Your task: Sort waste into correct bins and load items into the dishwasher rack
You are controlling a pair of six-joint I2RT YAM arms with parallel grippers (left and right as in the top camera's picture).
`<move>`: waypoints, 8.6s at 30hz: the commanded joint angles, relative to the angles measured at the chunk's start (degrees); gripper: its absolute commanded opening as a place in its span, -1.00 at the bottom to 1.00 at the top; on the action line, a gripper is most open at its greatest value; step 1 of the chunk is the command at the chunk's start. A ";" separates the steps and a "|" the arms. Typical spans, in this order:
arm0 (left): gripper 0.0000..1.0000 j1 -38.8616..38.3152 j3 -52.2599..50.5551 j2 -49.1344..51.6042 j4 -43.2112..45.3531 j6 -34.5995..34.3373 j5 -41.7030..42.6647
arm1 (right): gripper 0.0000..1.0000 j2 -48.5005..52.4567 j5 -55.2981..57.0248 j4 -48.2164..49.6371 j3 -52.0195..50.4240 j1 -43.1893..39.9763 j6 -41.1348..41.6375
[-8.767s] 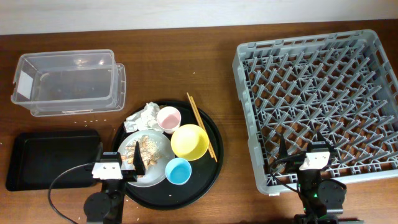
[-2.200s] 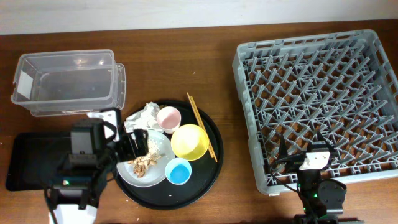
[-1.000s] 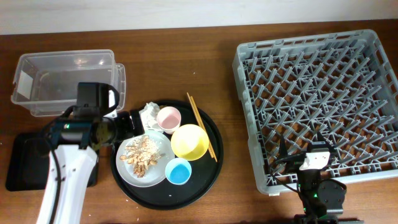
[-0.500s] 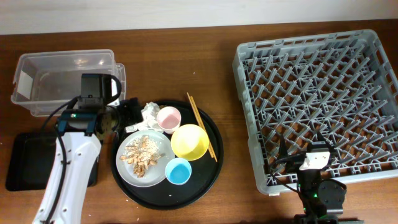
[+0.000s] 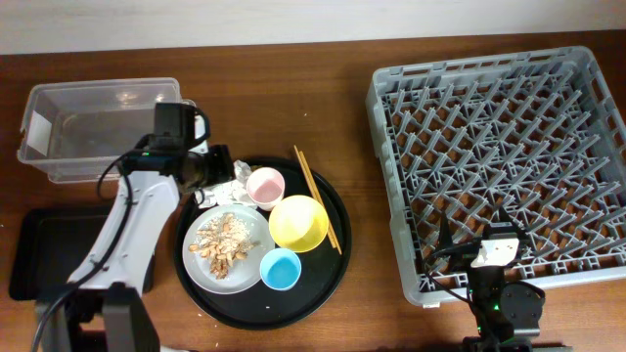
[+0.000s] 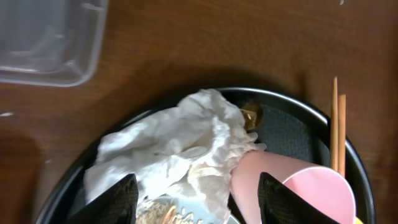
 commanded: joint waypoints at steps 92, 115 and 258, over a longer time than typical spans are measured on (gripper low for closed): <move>-0.98 12.41 3.85 -19.45 -2.29 -8.63 -6.38 | 0.98 -0.48 0.28 -0.17 -0.42 -0.26 -0.42; -0.13 14.47 3.85 3.87 31.58 -3.45 -26.86 | 0.97 -0.50 0.28 -0.17 -0.42 -0.26 -0.42; -0.97 4.68 -3.37 -6.25 -11.41 -12.61 -5.64 | 0.97 -0.50 0.28 -0.17 -0.42 -0.26 -0.42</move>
